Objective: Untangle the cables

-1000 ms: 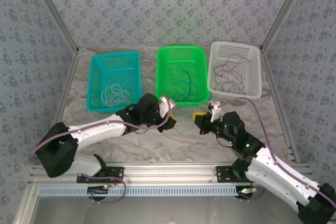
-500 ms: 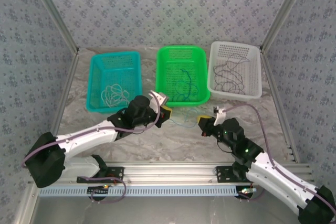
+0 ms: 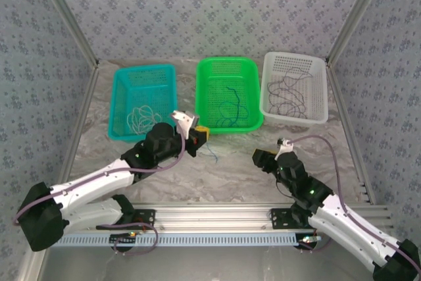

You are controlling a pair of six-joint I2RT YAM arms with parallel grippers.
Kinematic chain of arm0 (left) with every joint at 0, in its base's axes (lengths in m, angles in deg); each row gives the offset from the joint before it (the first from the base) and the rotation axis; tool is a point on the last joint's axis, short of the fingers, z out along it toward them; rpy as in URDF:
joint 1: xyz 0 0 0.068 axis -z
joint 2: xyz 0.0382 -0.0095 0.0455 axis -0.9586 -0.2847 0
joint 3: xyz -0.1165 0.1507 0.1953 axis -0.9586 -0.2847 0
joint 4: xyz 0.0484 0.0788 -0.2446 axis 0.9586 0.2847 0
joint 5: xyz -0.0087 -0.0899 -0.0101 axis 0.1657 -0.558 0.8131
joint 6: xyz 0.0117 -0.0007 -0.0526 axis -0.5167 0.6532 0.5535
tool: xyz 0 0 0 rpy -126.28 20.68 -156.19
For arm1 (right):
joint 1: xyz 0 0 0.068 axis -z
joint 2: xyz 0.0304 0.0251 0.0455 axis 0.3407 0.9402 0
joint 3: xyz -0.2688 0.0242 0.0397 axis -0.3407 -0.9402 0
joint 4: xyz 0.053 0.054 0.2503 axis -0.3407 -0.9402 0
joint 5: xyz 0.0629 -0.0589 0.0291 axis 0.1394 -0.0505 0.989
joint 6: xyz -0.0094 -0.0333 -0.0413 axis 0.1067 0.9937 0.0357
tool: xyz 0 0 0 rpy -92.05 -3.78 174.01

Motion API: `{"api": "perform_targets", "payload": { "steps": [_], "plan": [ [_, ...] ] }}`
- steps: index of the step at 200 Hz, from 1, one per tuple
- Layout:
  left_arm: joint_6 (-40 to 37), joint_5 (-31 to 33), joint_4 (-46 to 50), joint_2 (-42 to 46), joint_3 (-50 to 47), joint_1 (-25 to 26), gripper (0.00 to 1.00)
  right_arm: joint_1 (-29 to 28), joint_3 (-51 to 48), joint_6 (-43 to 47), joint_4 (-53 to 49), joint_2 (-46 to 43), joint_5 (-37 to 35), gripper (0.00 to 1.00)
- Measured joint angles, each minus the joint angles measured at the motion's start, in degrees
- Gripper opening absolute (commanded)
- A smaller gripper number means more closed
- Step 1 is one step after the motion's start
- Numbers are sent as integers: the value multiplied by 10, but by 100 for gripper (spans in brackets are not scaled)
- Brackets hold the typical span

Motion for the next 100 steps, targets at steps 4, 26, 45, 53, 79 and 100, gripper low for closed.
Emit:
{"api": "perform_targets", "payload": {
  "steps": [4,26,45,53,79,100],
  "plan": [
    [-4,-3,5,0,2,0,0,0,5,7,-4,0,0,68],
    [-25,-18,34,1,16,0,0,0,25,31,-12,1,6,76],
    [-37,-25,54,4,27,0,0,0,29,58,-1,11,28,79],
    [-40,-27,59,4,31,0,0,-1,29,70,7,19,43,80],
    [-47,-30,76,3,42,0,0,-24,31,127,33,50,80,91],
    [-49,-37,95,1,60,0,0,-60,47,183,36,78,80,94]
  ]
}}
